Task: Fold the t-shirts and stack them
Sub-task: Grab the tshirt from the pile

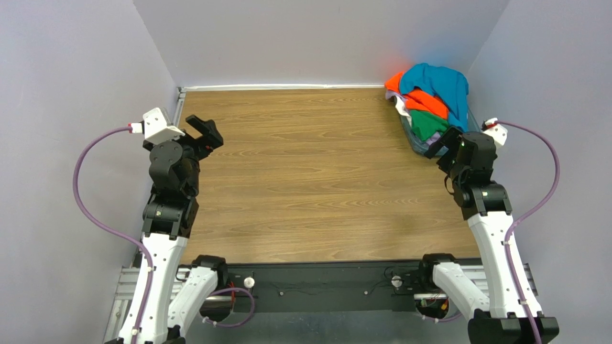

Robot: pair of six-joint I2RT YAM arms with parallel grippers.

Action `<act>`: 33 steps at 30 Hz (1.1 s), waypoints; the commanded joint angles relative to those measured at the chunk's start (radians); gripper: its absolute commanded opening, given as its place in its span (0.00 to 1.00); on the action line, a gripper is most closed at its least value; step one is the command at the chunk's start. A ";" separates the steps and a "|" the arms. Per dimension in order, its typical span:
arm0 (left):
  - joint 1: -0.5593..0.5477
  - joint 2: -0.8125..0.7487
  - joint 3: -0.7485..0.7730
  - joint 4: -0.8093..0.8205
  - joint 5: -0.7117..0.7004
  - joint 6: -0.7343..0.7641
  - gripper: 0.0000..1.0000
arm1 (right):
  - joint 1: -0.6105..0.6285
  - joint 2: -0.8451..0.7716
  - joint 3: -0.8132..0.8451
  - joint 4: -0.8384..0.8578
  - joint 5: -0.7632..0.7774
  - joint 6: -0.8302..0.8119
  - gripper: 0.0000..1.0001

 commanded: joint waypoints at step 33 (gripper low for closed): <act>0.077 0.139 -0.045 0.048 0.248 0.041 0.98 | -0.251 1.601 1.424 0.078 -0.131 -0.116 1.00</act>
